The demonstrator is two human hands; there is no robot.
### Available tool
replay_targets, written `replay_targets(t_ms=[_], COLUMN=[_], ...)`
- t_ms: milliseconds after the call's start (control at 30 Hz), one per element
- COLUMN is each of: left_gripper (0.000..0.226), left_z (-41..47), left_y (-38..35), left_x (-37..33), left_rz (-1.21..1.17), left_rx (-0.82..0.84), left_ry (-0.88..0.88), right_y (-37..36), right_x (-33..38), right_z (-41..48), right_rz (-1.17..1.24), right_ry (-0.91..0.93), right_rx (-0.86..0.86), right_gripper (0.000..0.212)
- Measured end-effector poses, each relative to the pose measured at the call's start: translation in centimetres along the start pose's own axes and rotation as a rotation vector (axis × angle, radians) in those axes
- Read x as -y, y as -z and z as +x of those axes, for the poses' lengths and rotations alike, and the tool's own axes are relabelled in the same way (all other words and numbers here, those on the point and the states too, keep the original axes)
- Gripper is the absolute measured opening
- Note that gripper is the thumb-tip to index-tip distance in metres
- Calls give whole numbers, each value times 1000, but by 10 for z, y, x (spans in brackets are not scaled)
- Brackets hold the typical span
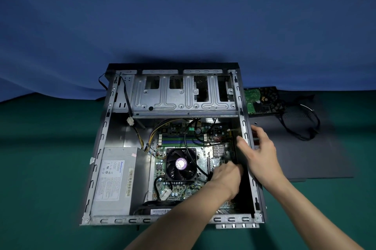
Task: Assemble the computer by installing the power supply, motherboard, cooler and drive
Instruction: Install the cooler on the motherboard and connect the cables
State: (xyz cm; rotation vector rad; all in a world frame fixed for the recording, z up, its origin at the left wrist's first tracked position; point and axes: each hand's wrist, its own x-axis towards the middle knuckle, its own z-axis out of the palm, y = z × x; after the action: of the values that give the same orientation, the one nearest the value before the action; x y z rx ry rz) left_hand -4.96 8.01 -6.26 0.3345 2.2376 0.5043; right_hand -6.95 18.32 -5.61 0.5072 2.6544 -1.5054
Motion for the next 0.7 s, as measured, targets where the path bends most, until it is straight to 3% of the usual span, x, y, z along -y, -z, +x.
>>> replay_targets(t_ms=[133, 300, 533, 600, 700], left_gripper=[28, 36, 18, 16, 15], left_z=[-5, -13, -33, -43, -62], left_y=[6, 25, 67, 84, 108], left_x=[3, 23, 49, 69, 110], left_rz=[63, -17, -251, -277, -233], left_rx=[-14, -26, -341, -457, -582], left_ry=[-27, -74, -108, -81, -3], right_y=[-1, 0, 6, 7, -1], right_x=[1, 4, 20, 29, 48], right_z=[0, -1, -10, -15, -24], right_rz=[2, -5, -61, -218, -391], right_ry=[-2, -16, -43, 40, 407], right_rx=[-6, 3, 3, -86, -324], right_gripper=[45, 42, 52, 50, 31])
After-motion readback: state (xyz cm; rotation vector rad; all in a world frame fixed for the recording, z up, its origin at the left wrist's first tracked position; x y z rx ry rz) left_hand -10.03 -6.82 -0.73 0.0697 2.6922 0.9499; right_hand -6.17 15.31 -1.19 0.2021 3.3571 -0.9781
